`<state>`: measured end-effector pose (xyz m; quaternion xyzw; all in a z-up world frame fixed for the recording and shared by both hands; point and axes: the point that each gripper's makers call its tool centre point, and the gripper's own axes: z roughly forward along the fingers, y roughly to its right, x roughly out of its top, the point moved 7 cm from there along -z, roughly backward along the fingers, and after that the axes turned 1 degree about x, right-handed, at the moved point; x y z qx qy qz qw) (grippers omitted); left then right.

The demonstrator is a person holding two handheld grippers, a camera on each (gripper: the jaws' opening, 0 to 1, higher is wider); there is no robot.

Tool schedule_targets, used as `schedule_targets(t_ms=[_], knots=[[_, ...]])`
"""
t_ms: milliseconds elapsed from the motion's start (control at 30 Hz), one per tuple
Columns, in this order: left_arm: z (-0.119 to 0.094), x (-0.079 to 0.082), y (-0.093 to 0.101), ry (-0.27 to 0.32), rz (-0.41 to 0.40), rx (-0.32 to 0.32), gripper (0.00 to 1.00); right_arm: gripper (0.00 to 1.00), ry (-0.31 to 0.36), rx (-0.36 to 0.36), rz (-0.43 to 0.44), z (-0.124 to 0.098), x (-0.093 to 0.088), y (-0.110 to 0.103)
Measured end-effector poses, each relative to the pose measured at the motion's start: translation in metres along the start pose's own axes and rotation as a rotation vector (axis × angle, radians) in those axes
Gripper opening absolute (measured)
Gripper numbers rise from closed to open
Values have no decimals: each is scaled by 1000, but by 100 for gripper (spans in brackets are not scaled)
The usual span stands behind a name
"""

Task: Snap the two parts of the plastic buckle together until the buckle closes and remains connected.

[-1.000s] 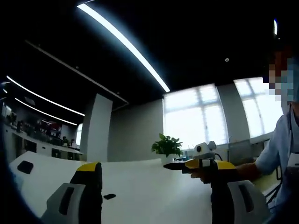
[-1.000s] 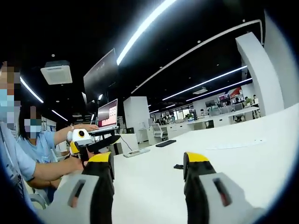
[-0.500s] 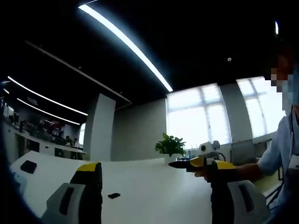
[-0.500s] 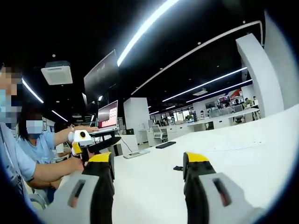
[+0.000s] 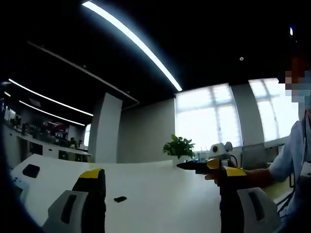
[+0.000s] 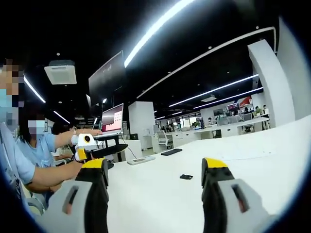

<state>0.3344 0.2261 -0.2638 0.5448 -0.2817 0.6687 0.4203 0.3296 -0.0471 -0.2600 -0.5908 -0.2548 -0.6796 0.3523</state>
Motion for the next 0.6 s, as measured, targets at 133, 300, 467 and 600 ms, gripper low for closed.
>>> schedule_targets(t_ms=[133, 300, 467, 600], knots=[[0, 0, -1, 0, -1, 1, 99, 88, -3, -5, 1, 1, 0, 2], [0, -1, -1, -5, -4, 3, 99, 88, -8, -6, 8, 1, -1, 4], [1, -3, -2, -14, -2, 5, 99, 88, -10, -11, 12, 1, -2, 5], [2, -4, -3, -18, -4, 6, 99, 88, -11, -15, 13, 1, -3, 4]])
